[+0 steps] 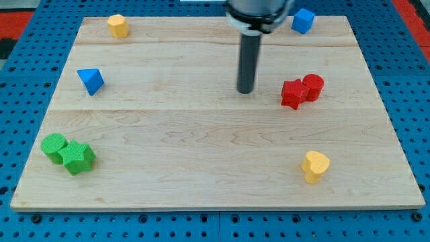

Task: Point your arm to the blue triangle

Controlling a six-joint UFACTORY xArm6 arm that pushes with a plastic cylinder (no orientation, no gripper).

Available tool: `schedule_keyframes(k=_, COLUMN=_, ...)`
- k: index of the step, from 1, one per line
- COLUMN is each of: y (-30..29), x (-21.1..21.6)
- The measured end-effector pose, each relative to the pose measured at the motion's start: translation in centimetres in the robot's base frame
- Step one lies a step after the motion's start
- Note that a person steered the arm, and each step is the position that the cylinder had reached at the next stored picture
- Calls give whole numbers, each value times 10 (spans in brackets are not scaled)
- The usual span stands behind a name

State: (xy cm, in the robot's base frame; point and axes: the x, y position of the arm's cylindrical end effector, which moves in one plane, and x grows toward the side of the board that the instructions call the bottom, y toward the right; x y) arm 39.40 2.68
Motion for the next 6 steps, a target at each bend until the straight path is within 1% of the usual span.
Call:
schedule_keyframes(k=2, y=-115, x=0)
schedule_keyframes(k=4, y=-160, x=33)
schedule_keyframes(k=5, y=-195, x=46)
schedule_keyframes(k=6, y=-242, x=45)
